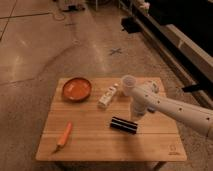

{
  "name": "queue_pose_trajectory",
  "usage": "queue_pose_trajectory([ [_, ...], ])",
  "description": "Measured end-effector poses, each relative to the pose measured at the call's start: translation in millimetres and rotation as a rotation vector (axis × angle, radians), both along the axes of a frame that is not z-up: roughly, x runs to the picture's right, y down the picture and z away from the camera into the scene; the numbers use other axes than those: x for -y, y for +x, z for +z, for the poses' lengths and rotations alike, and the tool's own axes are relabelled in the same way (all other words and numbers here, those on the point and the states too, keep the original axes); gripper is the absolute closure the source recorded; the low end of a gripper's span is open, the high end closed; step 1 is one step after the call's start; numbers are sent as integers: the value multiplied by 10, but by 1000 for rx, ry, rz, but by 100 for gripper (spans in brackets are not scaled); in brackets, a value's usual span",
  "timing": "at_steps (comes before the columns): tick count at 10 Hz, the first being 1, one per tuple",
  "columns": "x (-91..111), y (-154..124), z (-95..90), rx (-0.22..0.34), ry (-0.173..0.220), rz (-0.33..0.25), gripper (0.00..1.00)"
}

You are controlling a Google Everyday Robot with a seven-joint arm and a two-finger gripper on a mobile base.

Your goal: Push the eraser across the table

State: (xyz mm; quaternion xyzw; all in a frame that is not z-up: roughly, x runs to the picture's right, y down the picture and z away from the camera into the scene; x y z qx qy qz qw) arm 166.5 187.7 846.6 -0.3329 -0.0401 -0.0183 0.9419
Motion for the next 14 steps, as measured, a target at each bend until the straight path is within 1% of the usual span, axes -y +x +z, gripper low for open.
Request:
queue_pose_trajectory([
  [4,-35,-60,12,5,1,-6,95],
  [11,-87,-169,2,10,16,-20,95],
  [14,-151,-229,-48,19,24,-34,95],
])
